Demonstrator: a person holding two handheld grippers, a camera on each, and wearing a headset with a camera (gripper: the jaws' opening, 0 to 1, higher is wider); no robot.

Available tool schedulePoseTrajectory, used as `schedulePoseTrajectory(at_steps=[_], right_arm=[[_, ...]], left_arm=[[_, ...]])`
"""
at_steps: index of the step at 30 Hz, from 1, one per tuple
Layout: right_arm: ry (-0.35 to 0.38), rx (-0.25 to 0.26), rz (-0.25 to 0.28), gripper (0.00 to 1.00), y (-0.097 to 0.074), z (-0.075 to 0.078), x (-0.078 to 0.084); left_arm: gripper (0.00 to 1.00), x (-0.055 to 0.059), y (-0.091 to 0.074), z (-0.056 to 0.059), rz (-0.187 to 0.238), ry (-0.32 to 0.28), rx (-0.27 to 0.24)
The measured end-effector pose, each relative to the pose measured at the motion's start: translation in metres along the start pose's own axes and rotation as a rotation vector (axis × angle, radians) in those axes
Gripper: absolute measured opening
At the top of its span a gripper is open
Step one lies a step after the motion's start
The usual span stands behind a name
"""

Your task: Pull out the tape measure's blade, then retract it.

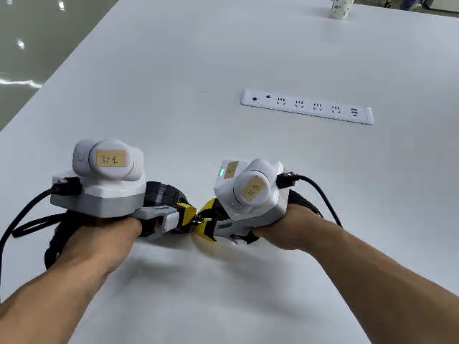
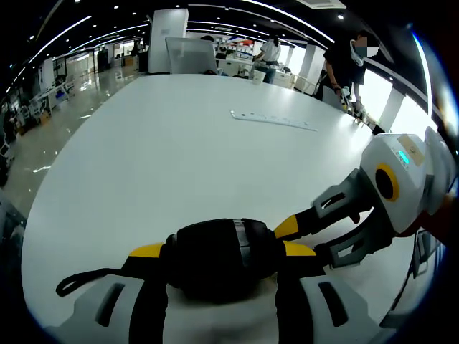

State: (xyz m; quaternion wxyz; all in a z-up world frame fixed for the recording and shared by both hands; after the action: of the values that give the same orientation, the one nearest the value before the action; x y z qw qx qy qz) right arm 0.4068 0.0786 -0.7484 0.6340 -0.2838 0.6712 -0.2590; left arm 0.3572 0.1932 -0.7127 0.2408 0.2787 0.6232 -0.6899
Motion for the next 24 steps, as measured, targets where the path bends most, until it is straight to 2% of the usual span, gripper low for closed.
schedulePoseTrajectory(at_steps=[24], right_arm=[[0.001,0.007,-0.003,0.12,0.0013,-0.0011,-0.0012]], left_arm=[[0.59,-0.0001,0.0003,-0.0006,-0.006,-0.019,0.018]])
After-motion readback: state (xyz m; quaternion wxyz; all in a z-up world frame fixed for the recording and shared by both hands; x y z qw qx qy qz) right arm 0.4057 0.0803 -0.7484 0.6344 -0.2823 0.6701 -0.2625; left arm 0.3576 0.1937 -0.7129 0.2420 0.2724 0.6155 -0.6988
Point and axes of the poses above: the centre of the closed fingertips' face, and the gripper's own axes: y roughly forward along the fingers, z roughly to its right, x roughly out of its underside, the point moved 8 cm from there along -y, roughly backward along the fingers, and after that the axes turned 6 degrees about y, right-handed, at the moved point
